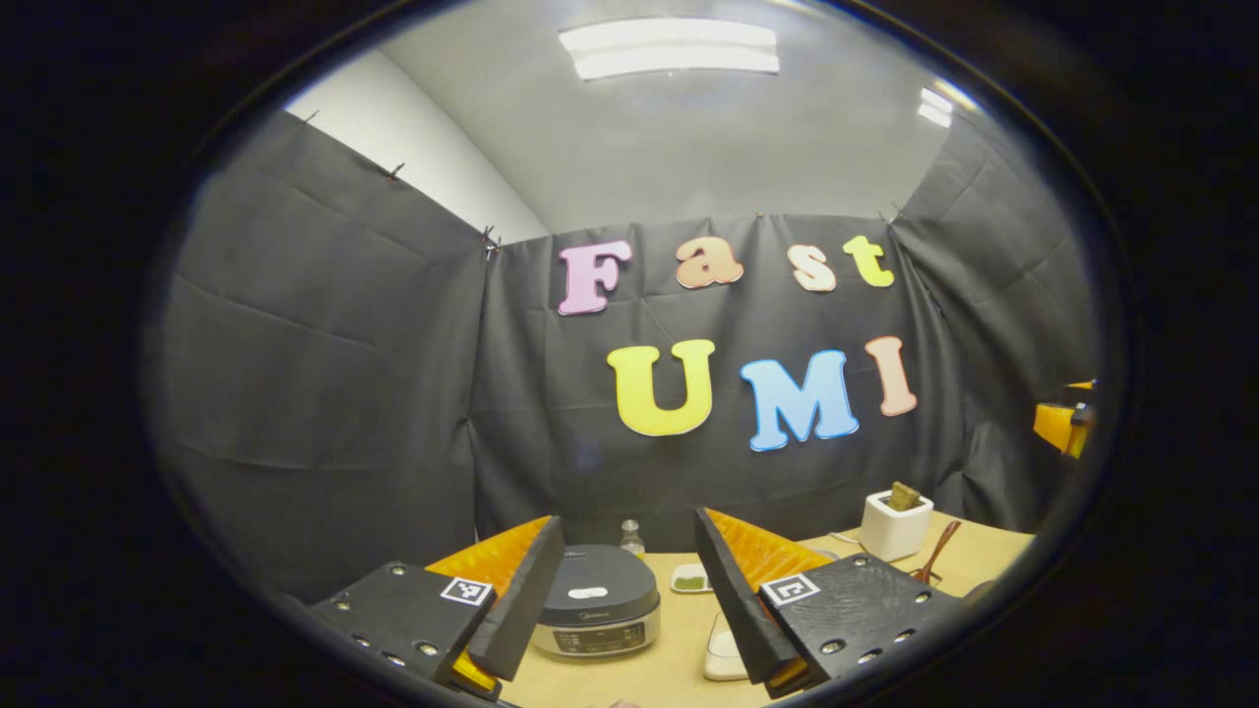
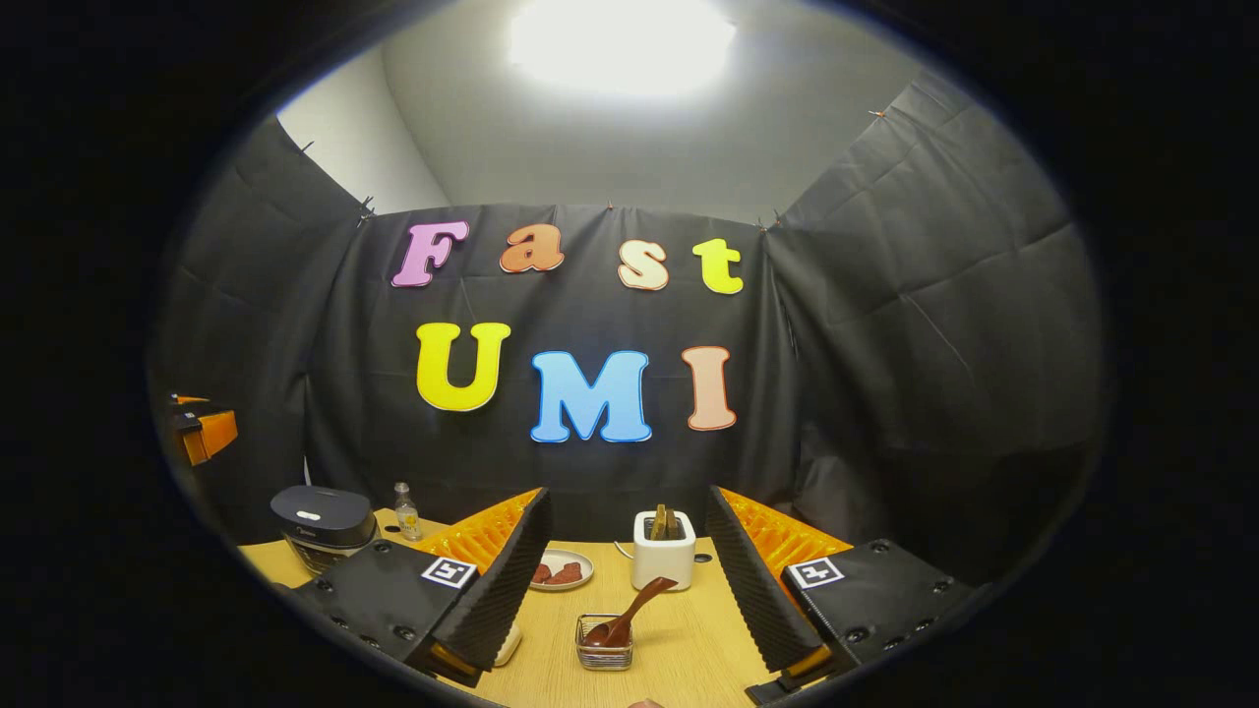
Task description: Close the left gripper, press the button to open the rice cooker; take a wooden spoon from the chopstick holder with the right hand, scoop a spoonful of rice and pour it into the rice cooker, then put the wooden spoon back into the chopstick holder.
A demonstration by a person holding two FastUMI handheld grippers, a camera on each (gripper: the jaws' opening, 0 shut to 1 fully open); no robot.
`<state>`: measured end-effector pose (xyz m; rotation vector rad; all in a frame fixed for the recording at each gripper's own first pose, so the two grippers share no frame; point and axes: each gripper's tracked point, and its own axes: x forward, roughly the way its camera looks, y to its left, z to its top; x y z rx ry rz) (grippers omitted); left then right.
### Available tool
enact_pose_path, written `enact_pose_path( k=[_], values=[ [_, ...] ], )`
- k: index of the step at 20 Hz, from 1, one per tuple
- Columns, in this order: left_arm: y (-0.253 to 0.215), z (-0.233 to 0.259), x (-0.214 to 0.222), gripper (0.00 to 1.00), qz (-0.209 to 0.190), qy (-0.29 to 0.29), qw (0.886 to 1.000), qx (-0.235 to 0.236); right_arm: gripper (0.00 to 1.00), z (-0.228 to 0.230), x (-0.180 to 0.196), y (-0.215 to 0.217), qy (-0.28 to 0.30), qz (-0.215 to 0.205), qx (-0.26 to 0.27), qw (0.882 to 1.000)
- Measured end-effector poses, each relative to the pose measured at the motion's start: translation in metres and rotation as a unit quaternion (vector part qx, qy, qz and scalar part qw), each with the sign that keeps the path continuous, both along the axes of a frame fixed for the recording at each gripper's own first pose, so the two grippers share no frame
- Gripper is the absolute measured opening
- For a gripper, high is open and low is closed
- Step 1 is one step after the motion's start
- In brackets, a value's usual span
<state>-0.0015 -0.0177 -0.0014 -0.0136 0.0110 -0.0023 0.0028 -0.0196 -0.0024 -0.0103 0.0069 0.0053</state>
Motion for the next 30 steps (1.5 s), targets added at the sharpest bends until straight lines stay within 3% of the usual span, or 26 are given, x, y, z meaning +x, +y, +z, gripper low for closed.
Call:
enact_pose_path(
  k=[14,15,18,19,21,22,26,27,30],
  values=[
    [-0.02,0.008,0.008,0.82,0.011,0.003,1.0,0.007,0.99,-0.008,0.009,-0.026,0.004,0.019,0.007,1.0],
    [-0.02,0.009,0.008,0.68,0.015,0.002,1.0,0.01,0.99,-0.009,0.009,-0.029,0.004,0.021,0.007,1.0],
    [-0.021,0.014,0.003,0.53,0.026,-0.003,1.0,0.014,0.99,-0.012,0.01,-0.033,0.005,0.035,0.013,0.999],
    [-0.025,0.014,0.001,0.39,0.024,0.0,1.0,0.012,0.97,-0.011,0.01,-0.035,0.003,0.039,0.014,0.999],
    [-0.031,0.011,0.0,0.41,0.014,0.007,1.0,0.005,0.96,-0.01,0.011,-0.038,-0.002,0.043,0.013,0.999],
    [-0.029,0.009,0.003,0.3,0.015,0.01,1.0,0.002,0.99,-0.012,0.012,-0.038,0.002,0.045,0.013,0.999],
    [-0.007,0.01,0.012,0.14,0.04,0.005,0.999,-0.01,0.99,-0.014,0.013,-0.034,0.004,0.047,0.014,0.999],
    [-0.002,0.007,0.014,0.05,0.046,0.006,0.999,-0.013,0.99,-0.015,0.014,-0.033,0.005,0.046,0.014,0.999],
    [0.012,-0.004,0.032,0.0,0.045,0.012,0.998,-0.032,0.99,-0.015,0.019,-0.029,0.003,0.035,0.012,0.999]
  ],
)
